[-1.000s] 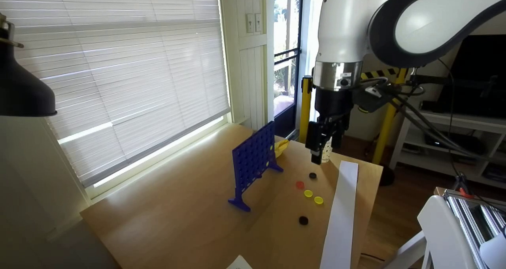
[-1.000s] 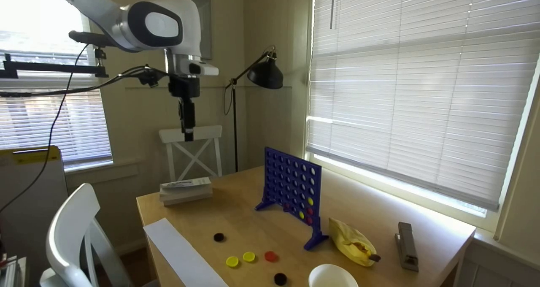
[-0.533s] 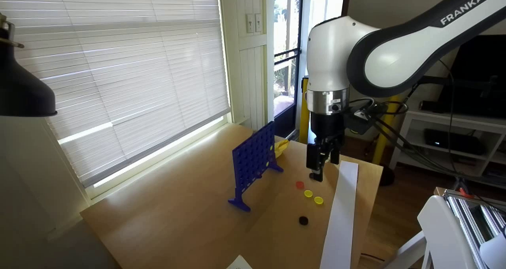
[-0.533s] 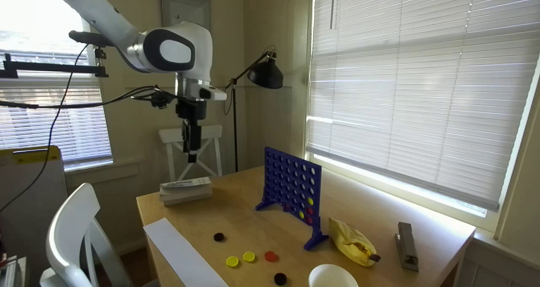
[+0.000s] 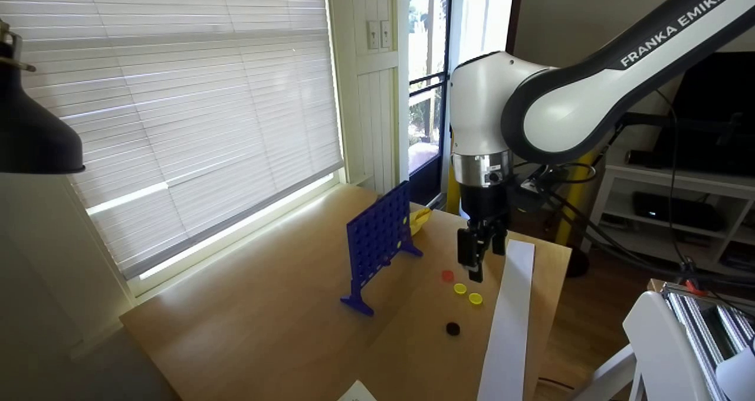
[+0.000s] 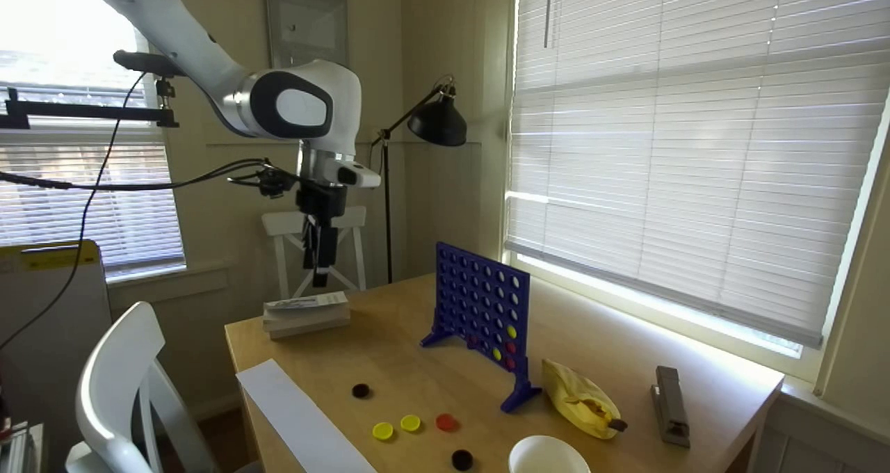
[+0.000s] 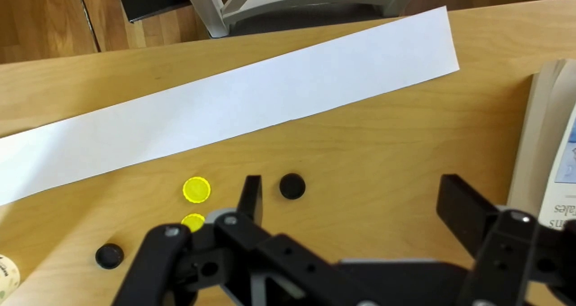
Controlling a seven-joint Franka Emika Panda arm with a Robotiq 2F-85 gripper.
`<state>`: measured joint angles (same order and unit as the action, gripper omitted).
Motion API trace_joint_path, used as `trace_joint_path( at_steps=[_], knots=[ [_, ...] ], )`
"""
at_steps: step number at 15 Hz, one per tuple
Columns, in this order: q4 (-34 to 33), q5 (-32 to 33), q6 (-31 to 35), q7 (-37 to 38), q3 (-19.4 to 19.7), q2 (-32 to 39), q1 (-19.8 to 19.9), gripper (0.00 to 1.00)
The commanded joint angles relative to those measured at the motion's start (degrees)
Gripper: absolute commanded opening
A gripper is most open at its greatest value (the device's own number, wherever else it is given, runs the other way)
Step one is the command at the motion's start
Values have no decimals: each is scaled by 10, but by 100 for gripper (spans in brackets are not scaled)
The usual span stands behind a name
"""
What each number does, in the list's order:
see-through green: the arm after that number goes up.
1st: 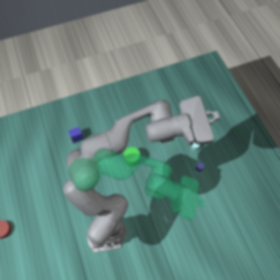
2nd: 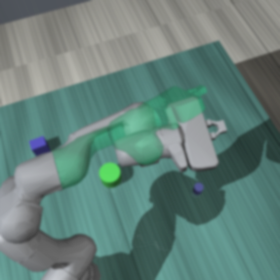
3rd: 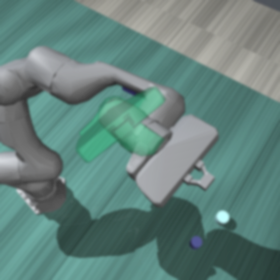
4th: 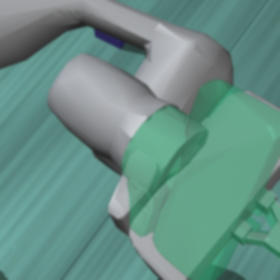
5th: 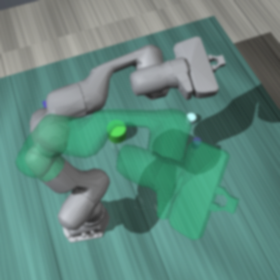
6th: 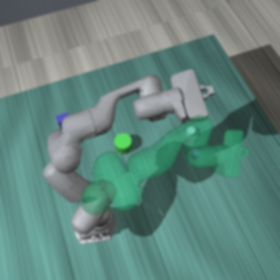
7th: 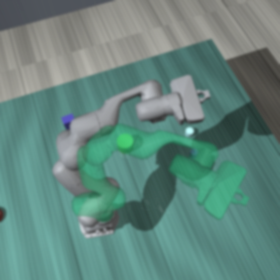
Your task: Put one black ring inside the blue gameboard.
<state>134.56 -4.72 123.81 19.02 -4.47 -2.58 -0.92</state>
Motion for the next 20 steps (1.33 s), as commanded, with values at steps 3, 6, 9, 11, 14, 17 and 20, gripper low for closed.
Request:
trace_joint_path(
  at_steps=[3,6,9,11,14,17,20],
  knots=[
    [-17,-1,-4,-1,8,23,-3,100],
    [-39,-5,1,-15,17,63,1,100],
    [-60,-6,21,-16,29,102,3,100],
    [-78,-7,20,-20,36,135,3,100],
    [-101,-2,13,-22,44,185,2,100],
    [-122,3,16,-24,50,227,0,100],
    [-145,8,26,-19,55,269,-4,100]
  ],
)
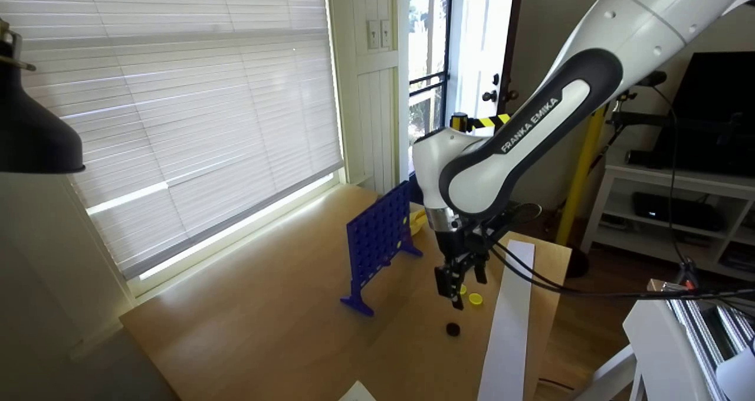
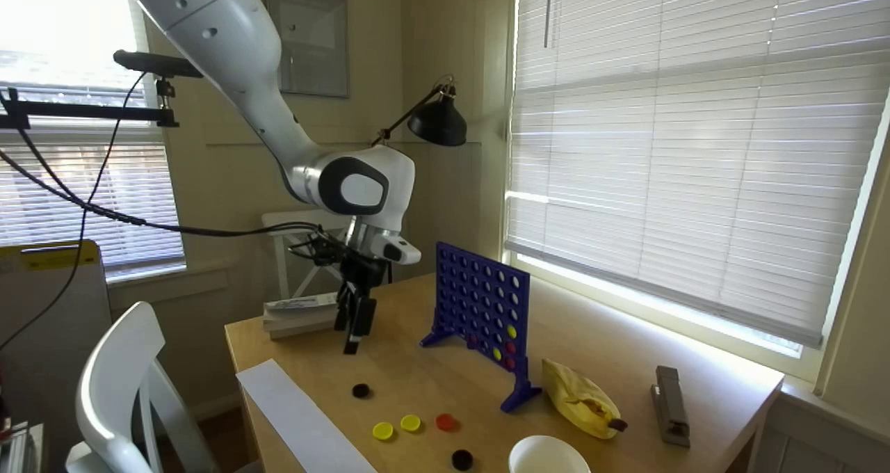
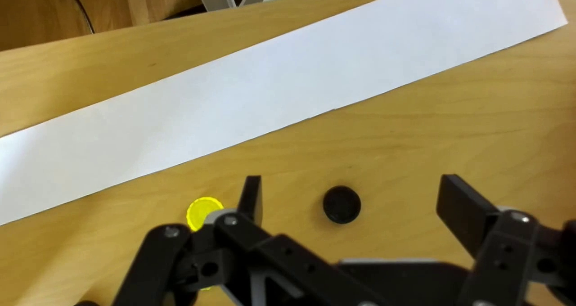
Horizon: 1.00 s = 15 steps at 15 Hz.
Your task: Put one black ring inside the blue gameboard.
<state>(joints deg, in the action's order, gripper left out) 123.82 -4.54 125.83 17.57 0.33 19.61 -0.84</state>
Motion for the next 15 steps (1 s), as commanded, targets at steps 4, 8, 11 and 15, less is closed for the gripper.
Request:
trace_joint_path(
  at_steps=[4,8,11,15],
  knots=[
    [-57,-1,20,-6,9,91,-6,100],
    [-37,-3,18,-2,10,71,-7,100],
    [-39,-5,21,-3,9,74,-7,100],
    [-44,8,59,6,10,107,-20,100]
  ],
)
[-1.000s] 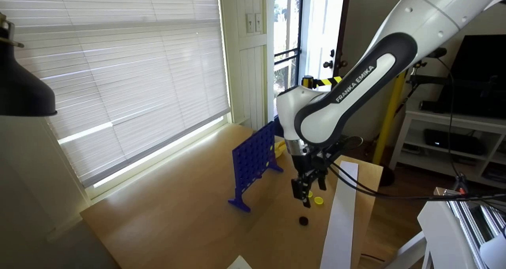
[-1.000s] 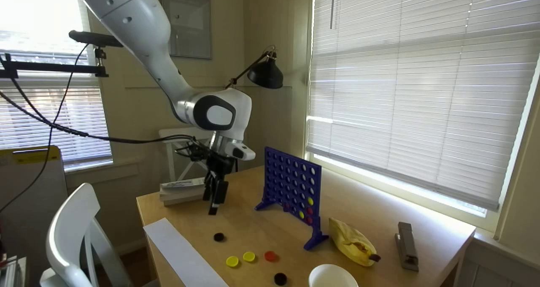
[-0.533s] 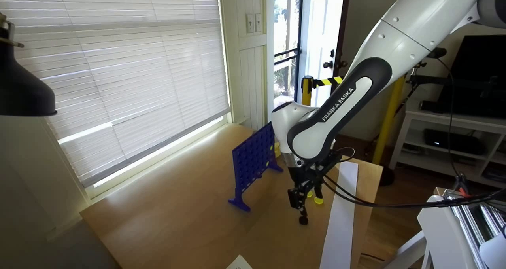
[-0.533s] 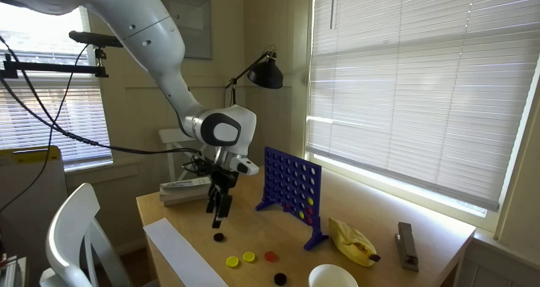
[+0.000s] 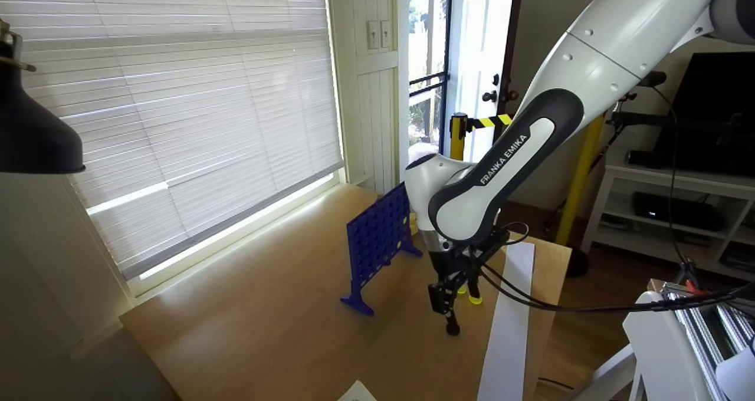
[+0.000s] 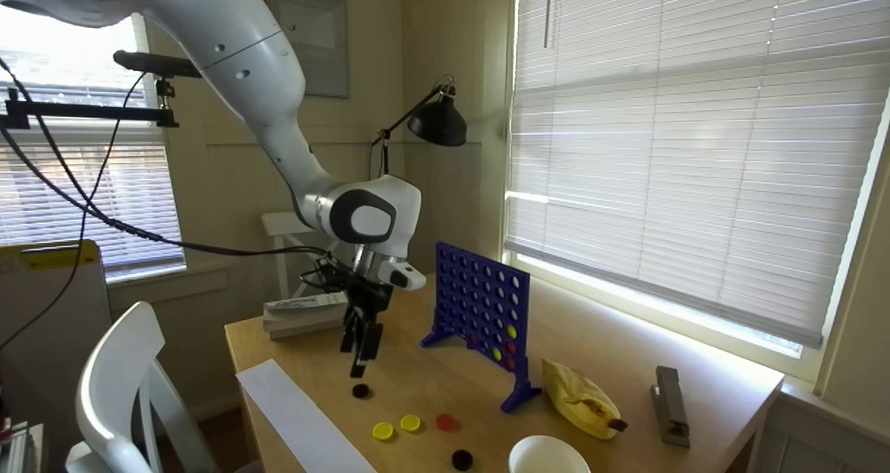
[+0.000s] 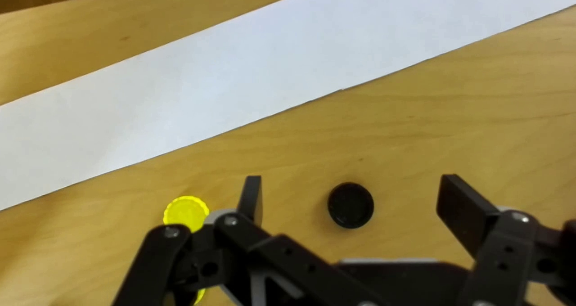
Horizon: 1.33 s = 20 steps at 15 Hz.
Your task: Put one black ring inside the blue gameboard.
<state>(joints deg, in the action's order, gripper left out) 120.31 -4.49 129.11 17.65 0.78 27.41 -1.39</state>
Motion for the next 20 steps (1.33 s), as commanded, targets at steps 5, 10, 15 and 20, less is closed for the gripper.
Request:
trace_joint_path(
  at_steps=[5,10,15,20],
  knots=[
    [-6,21,106,11,16,67,-35,100],
    [-1,28,164,10,29,85,-51,100],
    [5,30,179,7,33,83,-59,75],
    [7,36,184,8,37,80,-69,43]
  ],
)
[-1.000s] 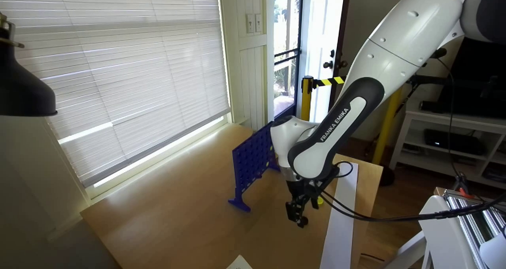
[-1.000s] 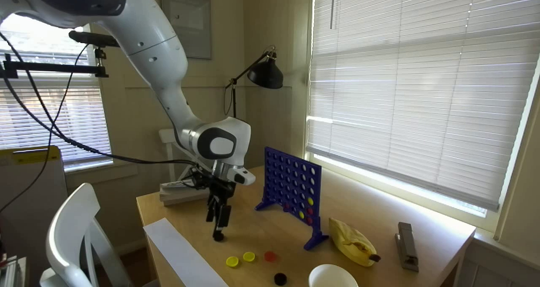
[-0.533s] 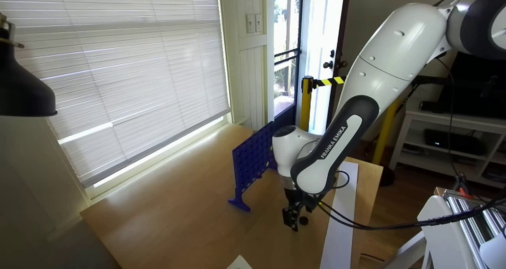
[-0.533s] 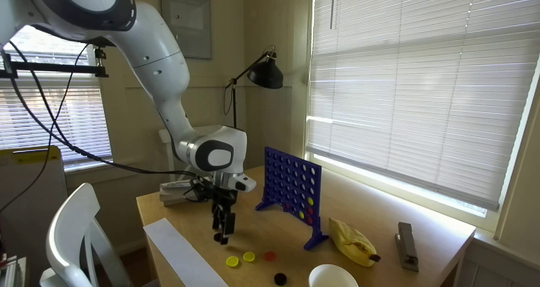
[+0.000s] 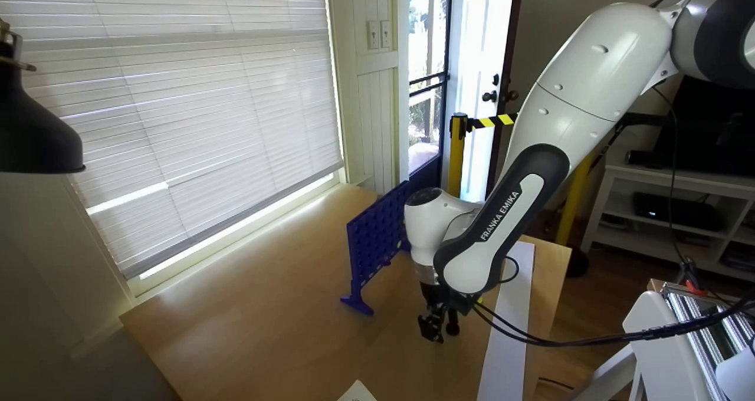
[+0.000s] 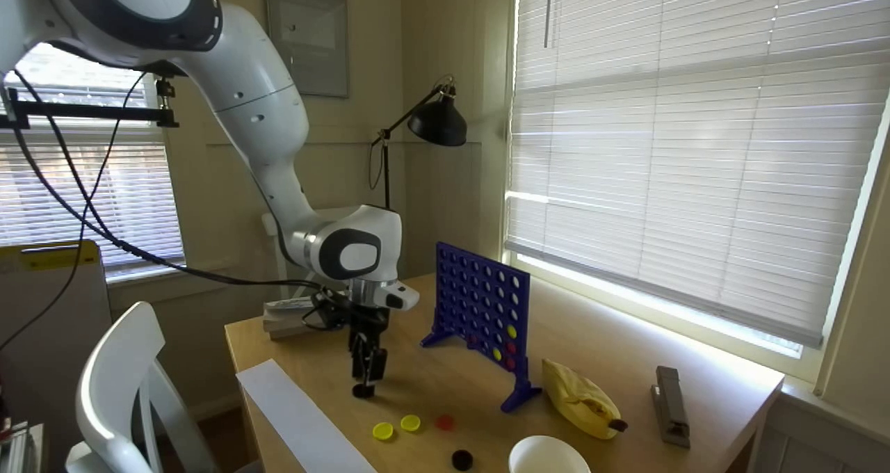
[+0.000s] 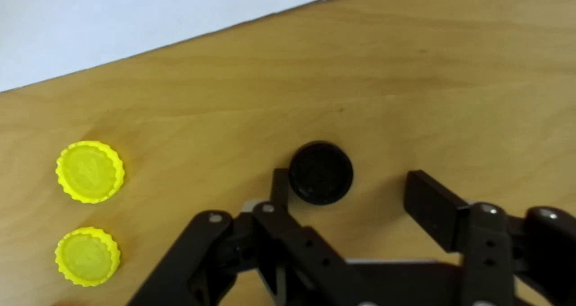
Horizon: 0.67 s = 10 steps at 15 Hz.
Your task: Put one black ring inside the blue gameboard.
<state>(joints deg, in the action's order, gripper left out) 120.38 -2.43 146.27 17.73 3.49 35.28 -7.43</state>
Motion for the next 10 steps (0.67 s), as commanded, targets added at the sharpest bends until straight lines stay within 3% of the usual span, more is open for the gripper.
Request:
trace_joint_path(
  at_steps=[1,4,10],
  knots=[
    [8,18,12,8,13,0,-10,38],
    [12,18,5,11,16,-6,-8,16],
    [91,8,35,25,19,-93,-6,9]
  ],
)
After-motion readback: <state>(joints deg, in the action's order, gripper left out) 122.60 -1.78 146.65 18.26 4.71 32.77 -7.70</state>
